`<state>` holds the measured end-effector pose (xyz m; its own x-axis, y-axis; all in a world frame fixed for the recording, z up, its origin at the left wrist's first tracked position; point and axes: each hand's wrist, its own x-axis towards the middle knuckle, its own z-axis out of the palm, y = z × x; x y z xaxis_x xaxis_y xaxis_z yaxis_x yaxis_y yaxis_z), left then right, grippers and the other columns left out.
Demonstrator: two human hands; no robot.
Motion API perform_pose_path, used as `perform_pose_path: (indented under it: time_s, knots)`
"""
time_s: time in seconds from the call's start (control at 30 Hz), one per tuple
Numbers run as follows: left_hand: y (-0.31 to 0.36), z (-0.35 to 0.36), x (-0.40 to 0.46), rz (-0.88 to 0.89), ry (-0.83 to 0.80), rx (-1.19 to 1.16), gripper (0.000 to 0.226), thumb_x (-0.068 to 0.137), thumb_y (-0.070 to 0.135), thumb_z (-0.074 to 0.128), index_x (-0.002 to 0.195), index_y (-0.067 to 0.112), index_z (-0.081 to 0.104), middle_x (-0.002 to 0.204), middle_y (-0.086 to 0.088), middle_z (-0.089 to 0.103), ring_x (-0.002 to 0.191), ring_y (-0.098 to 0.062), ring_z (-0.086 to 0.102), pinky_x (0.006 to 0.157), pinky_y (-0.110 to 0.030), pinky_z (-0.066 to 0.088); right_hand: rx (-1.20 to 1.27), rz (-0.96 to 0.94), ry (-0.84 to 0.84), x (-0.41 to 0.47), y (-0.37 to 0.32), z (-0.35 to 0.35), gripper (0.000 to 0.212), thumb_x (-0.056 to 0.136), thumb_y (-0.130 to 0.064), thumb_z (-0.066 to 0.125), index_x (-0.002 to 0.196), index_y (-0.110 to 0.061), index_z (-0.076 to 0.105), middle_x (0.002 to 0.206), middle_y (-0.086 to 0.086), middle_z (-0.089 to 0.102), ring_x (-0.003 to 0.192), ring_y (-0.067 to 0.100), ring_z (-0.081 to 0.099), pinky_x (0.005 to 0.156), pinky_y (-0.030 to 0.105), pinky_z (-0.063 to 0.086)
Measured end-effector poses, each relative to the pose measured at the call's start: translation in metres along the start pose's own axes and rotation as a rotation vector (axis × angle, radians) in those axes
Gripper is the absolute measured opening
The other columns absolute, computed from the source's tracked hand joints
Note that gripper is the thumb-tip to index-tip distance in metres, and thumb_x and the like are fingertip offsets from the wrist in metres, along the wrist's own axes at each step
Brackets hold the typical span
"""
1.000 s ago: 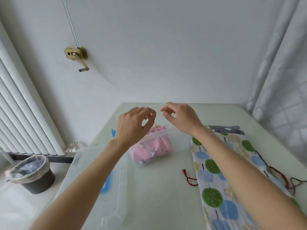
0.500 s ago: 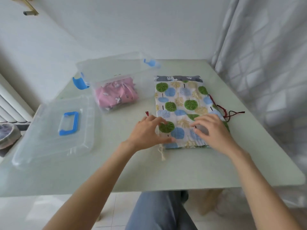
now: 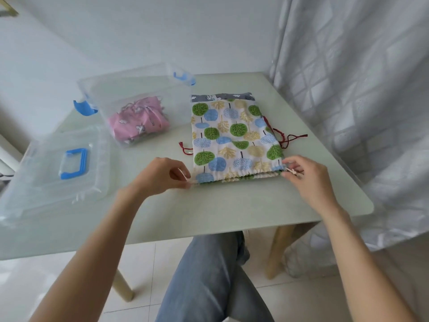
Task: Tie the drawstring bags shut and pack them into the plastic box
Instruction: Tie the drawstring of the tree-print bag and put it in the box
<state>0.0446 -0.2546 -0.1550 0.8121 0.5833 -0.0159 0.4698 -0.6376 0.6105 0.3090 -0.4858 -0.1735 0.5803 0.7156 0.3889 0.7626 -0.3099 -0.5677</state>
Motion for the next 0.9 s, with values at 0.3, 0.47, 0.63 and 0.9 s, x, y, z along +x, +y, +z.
perform_pose_path:
  time_s: [0.3, 0.47, 0.63, 0.9]
  knots:
    - [-0.015, -0.004, 0.003, -0.017, 0.497, -0.263, 0.019, 0.085, 0.014, 0.066, 0.072, 0.028, 0.063, 0.059, 0.013, 0.061, 0.053, 0.000, 0.056, 0.055, -0.010, 0.045, 0.176, 0.011, 0.129, 0.001, 0.004, -0.018, 0.009, 0.083, -0.018, 0.069, 0.088, -0.012, 0.074, 0.076, -0.003, 0.068, 0.071, 0.004, 0.058, 0.062, 0.009, 0.039]
    - [0.000, 0.008, 0.003, -0.060, 0.443, -0.781, 0.013, 0.093, 0.013, 0.054, 0.081, 0.014, 0.059, 0.083, -0.001, 0.060, 0.076, -0.011, 0.059, 0.076, -0.022, 0.052, 0.285, 0.158, 0.120, -0.006, 0.000, -0.009, 0.013, 0.088, -0.023, 0.063, 0.080, -0.014, 0.068, 0.069, -0.004, 0.063, 0.063, 0.009, 0.052, 0.060, 0.013, 0.037]
    - [0.030, 0.017, 0.016, 0.090, 0.402, -1.253, 0.025, 0.099, 0.016, 0.037, 0.095, 0.005, 0.059, 0.112, 0.000, 0.068, 0.114, -0.013, 0.058, 0.099, -0.025, 0.044, 1.050, 0.261, 0.130, 0.011, -0.038, -0.005, 0.011, 0.080, -0.034, 0.064, 0.083, -0.025, 0.069, 0.106, -0.009, 0.067, 0.107, 0.000, 0.059, 0.090, 0.016, 0.041]
    - [0.037, 0.014, 0.040, -0.008, 0.448, -1.618, 0.037, 0.101, 0.023, 0.033, 0.064, 0.018, 0.036, 0.046, 0.009, 0.037, 0.044, -0.007, 0.046, 0.085, -0.029, 0.046, 1.467, 0.321, 0.158, 0.039, -0.047, 0.008, 0.033, 0.096, -0.022, 0.045, 0.064, -0.015, 0.042, 0.050, -0.006, 0.036, 0.048, 0.010, 0.038, 0.075, 0.027, 0.046]
